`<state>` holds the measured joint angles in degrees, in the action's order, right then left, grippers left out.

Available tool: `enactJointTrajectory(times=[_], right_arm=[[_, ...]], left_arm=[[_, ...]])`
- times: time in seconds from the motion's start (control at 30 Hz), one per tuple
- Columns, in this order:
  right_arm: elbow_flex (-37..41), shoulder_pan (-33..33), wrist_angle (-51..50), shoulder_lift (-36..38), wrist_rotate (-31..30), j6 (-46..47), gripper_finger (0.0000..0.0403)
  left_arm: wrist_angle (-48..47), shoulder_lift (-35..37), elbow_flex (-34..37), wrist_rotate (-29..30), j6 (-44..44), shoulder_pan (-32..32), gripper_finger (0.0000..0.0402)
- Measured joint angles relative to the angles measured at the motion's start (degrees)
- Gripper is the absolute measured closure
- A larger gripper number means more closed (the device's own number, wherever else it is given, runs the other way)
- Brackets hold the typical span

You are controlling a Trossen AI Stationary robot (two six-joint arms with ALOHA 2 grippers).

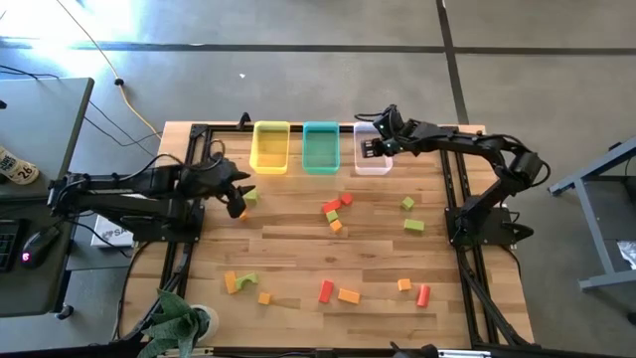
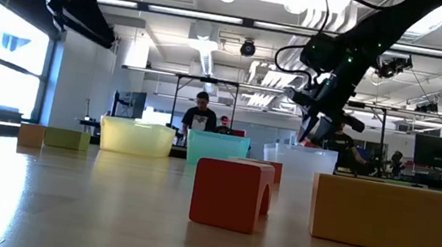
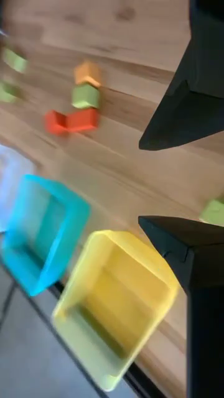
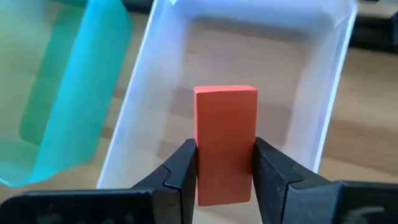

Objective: Sort & place blocks by color
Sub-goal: Put the orange block into the white bin, then put the green block into the yellow bin

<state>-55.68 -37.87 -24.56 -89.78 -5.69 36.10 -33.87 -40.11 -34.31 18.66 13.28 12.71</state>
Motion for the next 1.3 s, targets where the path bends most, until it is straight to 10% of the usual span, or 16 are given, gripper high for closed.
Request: enactJointTrajectory(times=[1.3], right_arm=[[0.33,1.53,0.29,0.02,3.26,-3.59,0.0220]], left_arm=[[-5.82,-29.17,-2.71,-11.96,-17.11,7.58,0.0229]])
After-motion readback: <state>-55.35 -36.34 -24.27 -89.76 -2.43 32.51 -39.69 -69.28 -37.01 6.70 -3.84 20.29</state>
